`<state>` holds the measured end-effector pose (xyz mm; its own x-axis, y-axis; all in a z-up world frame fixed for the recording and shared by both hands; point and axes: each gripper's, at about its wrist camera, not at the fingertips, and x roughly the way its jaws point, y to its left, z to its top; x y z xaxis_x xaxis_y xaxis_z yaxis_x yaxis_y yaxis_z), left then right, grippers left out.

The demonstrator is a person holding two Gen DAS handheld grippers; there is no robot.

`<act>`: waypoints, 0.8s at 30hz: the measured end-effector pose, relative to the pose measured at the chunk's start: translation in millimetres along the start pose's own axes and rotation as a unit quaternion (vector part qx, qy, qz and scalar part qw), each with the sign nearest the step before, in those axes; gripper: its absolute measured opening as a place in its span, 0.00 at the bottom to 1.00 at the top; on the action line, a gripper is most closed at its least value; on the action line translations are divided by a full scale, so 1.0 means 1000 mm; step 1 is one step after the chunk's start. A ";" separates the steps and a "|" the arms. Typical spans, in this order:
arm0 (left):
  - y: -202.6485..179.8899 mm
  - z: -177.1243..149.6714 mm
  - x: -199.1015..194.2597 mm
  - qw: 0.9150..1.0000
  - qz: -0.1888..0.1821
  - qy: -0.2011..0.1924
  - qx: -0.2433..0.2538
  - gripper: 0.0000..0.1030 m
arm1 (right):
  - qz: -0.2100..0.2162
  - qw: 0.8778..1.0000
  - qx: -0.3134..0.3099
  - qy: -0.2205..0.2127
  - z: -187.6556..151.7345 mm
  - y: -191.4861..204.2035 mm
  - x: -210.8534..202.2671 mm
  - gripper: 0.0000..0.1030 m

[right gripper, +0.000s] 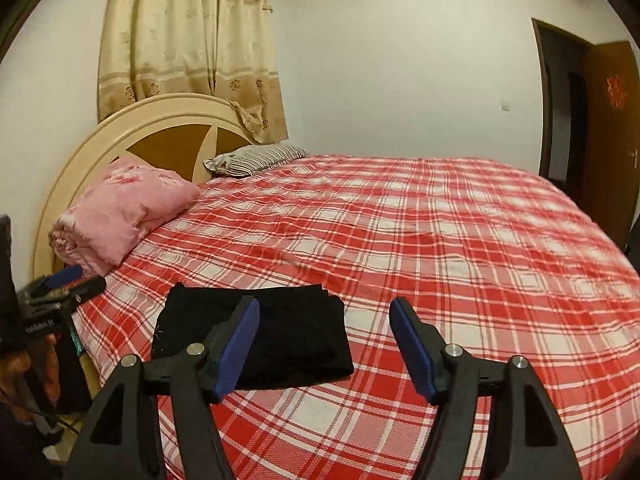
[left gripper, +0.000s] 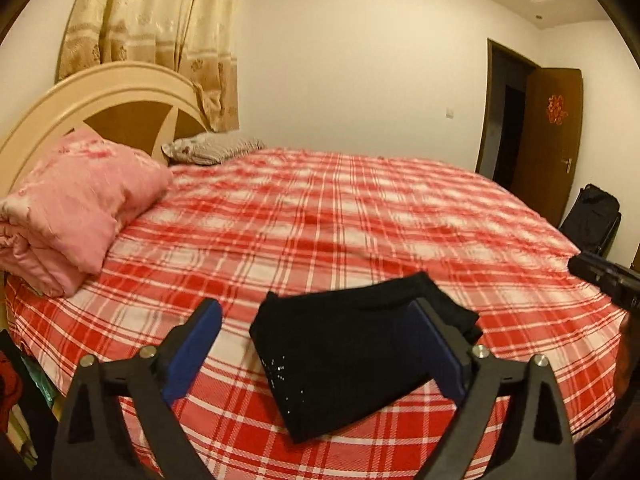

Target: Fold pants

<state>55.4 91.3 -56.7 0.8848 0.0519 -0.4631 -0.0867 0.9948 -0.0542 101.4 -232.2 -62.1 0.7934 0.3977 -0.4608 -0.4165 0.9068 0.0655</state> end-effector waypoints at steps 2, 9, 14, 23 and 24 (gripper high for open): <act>0.001 0.003 -0.005 1.000 0.003 -0.008 -0.001 0.96 | 0.005 1.000 -0.001 0.002 0.000 0.001 -0.002 0.67; 0.001 0.006 -0.011 1.000 0.003 -0.018 -0.001 0.97 | 0.010 1.000 0.000 -0.008 0.003 0.003 -0.011 0.67; 0.000 0.003 -0.009 1.000 0.005 -0.015 -0.002 0.97 | 0.009 1.000 0.000 -0.007 0.002 0.002 -0.012 0.67; -0.005 0.001 -0.011 1.000 0.005 -0.011 0.001 0.98 | 0.007 1.000 -0.001 -0.010 0.002 0.000 -0.015 0.67; -0.005 0.002 -0.011 1.000 0.004 -0.012 0.001 0.98 | 0.006 1.000 0.000 -0.009 0.002 0.000 -0.014 0.67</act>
<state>46.7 85.5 -49.7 0.8948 0.0624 -0.4421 -0.0936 0.9944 -0.0490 91.2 -237.8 -54.0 0.7961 0.4118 -0.4434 -0.4268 0.9015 0.0710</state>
